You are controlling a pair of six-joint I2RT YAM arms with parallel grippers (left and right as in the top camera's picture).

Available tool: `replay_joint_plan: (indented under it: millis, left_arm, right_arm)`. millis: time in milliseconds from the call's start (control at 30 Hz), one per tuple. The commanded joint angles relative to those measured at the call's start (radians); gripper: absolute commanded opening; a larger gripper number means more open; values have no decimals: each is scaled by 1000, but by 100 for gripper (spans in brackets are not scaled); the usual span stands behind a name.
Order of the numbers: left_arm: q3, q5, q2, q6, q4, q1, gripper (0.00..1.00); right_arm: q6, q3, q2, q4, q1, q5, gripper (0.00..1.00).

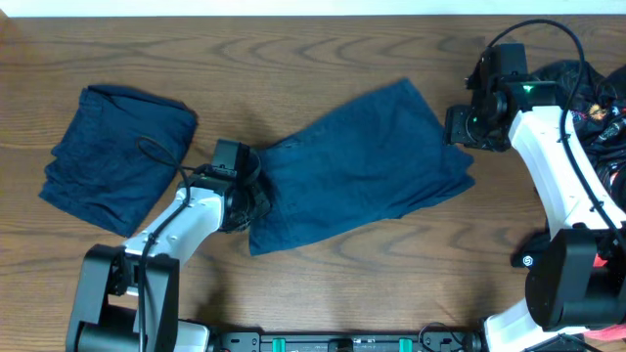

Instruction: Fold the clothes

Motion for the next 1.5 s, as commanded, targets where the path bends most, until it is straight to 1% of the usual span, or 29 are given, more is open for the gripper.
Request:
replay_joint_plan:
  millis: [0, 33, 67, 100, 233, 367, 533, 733, 933, 1100, 1200, 1267, 1467]
  left_arm:
    - [-4, -5, 6, 74, -41, 0, 6]
    - [8, -7, -4, 77, -67, 0, 6]
    - [26, -12, -18, 84, -102, 0, 6]
    - [45, -16, -31, 95, -134, 0, 6]
    - [150, -18, -94, 142, -277, 0, 6]
    - [268, -18, -145, 145, -394, 0, 6]
    - [369, -17, -174, 155, -454, 0, 6]
    - [420, 5, -199, 156, -470, 0, 6]
    - [472, 4, -209, 156, -471, 0, 6]
    - [500, 5, -215, 156, -472, 0, 6]
    - [500, 3, -216, 156, -487, 0, 6]
    - [500, -7, -216, 160, -501, 0, 6]
    - [500, -30, -216, 171, -512, 0, 6]
  right_arm:
    - [-135, 2, -4, 1, 18, -81, 52]
    - [-160, 2, -3, 2, 23, -103, 45]
    - [-180, 1, -3, 4, 30, -126, 35]
    - [-200, 1, -2, 6, 40, -150, 29]
    - [-219, 1, 11, 9, 87, -197, 13]
    - [-218, -12, 38, 29, 160, -263, 8]
    - [-210, -30, 118, 56, 287, -318, 3]
    - [-113, -31, 261, 151, 453, -357, 1]
    - [62, -31, 403, 303, 614, -366, 2]
    - [93, -31, 449, 443, 715, -361, 6]
    - [93, -22, 434, 470, 732, -330, 11]
    - [93, -10, 411, 459, 724, -304, 12]
    - [89, -3, 259, 417, 626, -229, 16]
